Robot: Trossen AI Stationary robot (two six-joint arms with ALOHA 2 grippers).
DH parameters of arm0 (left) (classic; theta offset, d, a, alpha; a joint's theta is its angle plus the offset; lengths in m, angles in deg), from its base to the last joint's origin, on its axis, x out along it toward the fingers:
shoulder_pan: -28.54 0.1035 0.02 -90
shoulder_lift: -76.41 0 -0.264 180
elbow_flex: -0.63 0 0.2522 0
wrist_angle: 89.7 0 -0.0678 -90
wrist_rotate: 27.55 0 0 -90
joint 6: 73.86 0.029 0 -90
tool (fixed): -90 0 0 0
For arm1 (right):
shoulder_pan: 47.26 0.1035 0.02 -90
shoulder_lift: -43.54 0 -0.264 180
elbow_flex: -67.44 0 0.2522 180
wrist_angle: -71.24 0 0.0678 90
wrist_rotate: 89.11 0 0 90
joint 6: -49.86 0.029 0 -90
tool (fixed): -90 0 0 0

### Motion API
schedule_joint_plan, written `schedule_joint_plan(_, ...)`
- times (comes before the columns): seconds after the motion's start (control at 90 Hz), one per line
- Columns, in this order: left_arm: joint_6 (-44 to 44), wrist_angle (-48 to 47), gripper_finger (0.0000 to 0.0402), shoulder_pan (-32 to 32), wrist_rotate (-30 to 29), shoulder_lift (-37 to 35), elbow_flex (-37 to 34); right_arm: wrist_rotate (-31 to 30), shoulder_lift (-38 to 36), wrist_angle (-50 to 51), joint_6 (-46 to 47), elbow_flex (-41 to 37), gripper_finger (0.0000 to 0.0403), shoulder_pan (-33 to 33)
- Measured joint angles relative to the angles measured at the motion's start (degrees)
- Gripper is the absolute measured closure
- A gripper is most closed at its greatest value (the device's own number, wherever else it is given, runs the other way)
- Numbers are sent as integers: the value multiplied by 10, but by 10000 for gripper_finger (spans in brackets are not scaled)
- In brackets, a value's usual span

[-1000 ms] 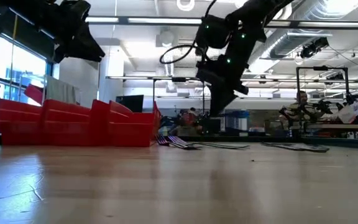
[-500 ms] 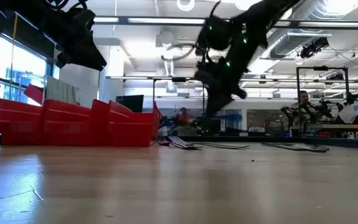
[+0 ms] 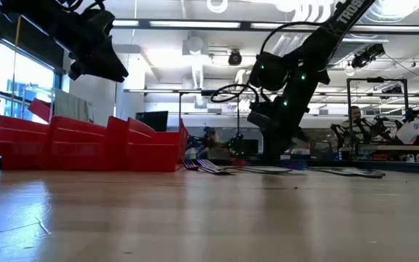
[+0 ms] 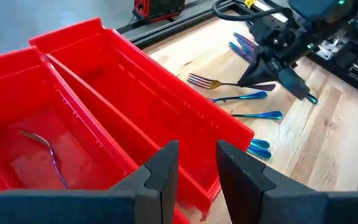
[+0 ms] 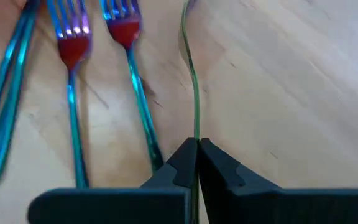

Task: Sort silverware
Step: Put the blue fork into the middle red bin

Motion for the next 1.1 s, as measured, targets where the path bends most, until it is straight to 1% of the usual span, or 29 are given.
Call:
schedule_joint_plan(0.233,0,0,312,0,0,0,0,3,7,-6,-54,-5,400,-10)
schedule_joint_plan(0.5,0,-1,312,0,0,0,0,-11,35,-1,-82,-4,368,-8)
schedule_joint_plan(0.556,0,-1,312,0,0,0,0,-18,41,2,-70,-3,373,-7)
schedule_joint_plan(0.622,-1,-1,312,0,0,0,0,-26,41,3,-58,-4,393,-7)
schedule_joint_plan(0.7,-1,-1,312,0,0,0,0,-28,37,2,-50,-4,399,-7)
schedule_joint_plan(0.811,-1,-2,312,0,1,0,0,-31,13,-8,-40,-7,401,-6)
schedule_joint_plan(0.867,0,-3,312,0,1,0,0,-43,-4,-17,-40,-10,401,-4)
schedule_joint_plan(0.944,5,-2,312,-5,-4,0,0,-52,-42,-67,-44,-8,402,2)
schedule_joint_plan(1.044,14,7,312,-21,-41,5,0,-47,-85,-134,-72,-7,402,26)
schedule_joint_plan(1.1,24,43,312,-33,-57,11,-9,-42,-103,-182,-93,-8,402,46)
